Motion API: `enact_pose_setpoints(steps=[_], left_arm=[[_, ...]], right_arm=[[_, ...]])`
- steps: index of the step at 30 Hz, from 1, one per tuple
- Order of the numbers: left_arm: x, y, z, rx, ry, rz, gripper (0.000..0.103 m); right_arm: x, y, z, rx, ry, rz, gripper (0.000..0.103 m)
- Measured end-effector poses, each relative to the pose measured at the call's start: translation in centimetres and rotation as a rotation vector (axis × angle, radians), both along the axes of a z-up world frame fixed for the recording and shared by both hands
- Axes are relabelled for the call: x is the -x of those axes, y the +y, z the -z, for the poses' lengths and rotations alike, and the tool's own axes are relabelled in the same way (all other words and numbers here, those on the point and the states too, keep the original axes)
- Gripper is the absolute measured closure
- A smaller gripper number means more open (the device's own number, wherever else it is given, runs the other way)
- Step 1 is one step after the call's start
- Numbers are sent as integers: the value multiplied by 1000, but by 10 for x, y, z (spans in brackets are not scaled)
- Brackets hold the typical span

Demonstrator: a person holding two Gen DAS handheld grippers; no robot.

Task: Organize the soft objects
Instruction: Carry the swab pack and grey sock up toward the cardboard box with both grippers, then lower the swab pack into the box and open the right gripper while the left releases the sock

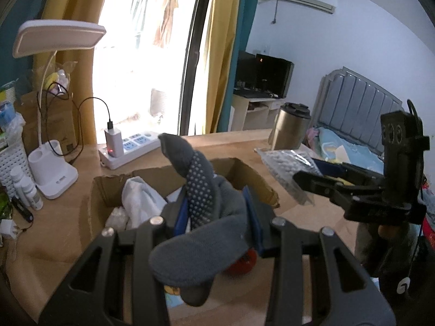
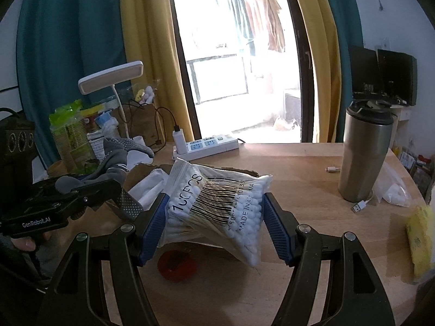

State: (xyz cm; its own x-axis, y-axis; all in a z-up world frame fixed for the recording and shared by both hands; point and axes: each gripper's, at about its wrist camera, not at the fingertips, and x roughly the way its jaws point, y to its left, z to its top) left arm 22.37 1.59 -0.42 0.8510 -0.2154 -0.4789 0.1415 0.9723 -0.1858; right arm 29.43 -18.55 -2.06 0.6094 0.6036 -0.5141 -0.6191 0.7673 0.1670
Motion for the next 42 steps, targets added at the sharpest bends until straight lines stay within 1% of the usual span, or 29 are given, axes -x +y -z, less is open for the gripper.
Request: enact_pose_setpoints(steps=[13,20,25,30,34,37,38,42], left_arm=[[-40,11,19,42,45,-5,63],[-58,9,28,31,78,5,63],[-76,3,42,46,139,6,63],[-84,-1,55,55,180,5,62],[-92,-2,67,61,241,3,61],[-97,-5,76,69,288,18,58],[-97,-7,77,66,292,19,51],[-94,-8,74,84,271,24,48]], right_arm=[[-30,16,12,15,30,-15,31],[-48,23,21,-16,55,-18,31],[-60,26,25,-44,68,-33,31],[-73,31,30,-44,86,-34,31],[-79,35,32,-40,90,-42,31],[-81,40,35,-32,97,-47,31],[-81,41,36,-26,99,-47,31],[-84,46,44,4,125,-39,31]])
